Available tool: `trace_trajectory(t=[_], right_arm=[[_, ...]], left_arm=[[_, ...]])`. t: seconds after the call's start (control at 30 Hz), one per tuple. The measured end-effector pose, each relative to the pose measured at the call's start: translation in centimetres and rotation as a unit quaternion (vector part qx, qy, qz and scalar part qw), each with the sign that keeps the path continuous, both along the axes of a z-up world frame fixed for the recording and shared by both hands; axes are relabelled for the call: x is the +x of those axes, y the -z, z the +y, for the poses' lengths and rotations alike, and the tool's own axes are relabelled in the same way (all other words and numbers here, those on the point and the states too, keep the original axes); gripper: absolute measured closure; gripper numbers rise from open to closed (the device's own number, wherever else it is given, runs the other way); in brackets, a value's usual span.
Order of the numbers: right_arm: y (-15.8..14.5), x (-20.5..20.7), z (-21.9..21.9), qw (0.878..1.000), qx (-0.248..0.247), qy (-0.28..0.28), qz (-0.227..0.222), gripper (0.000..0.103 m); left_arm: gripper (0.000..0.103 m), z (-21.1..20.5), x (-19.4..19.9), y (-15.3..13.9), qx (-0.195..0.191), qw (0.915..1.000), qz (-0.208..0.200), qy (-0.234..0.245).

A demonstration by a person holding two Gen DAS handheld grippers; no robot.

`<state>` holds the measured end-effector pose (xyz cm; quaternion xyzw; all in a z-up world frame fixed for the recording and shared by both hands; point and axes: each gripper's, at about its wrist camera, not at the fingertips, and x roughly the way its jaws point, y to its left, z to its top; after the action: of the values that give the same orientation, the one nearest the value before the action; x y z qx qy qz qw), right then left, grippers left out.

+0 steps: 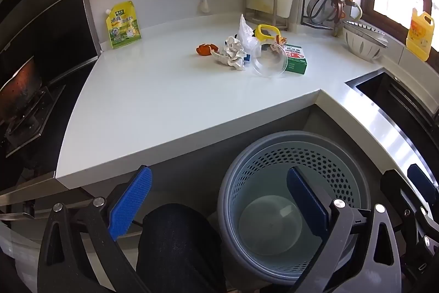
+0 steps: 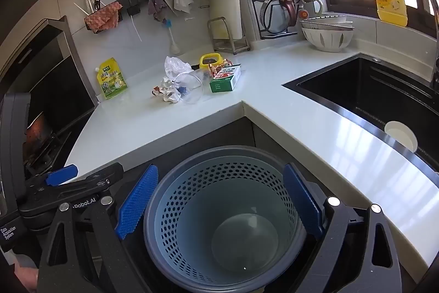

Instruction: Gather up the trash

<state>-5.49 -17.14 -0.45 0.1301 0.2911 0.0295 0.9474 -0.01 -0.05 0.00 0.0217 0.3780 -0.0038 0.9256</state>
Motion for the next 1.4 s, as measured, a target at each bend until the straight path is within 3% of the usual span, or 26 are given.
trace_trajectory(t=[1.4], right_arm=[[-0.72, -0.40, 0.52, 1.000, -0.006, -0.001, -0.007, 0.015]], left_arm=[[0.006, 0.75, 0.16, -0.37, 0.008, 0.9999, -0.007, -0.003]])
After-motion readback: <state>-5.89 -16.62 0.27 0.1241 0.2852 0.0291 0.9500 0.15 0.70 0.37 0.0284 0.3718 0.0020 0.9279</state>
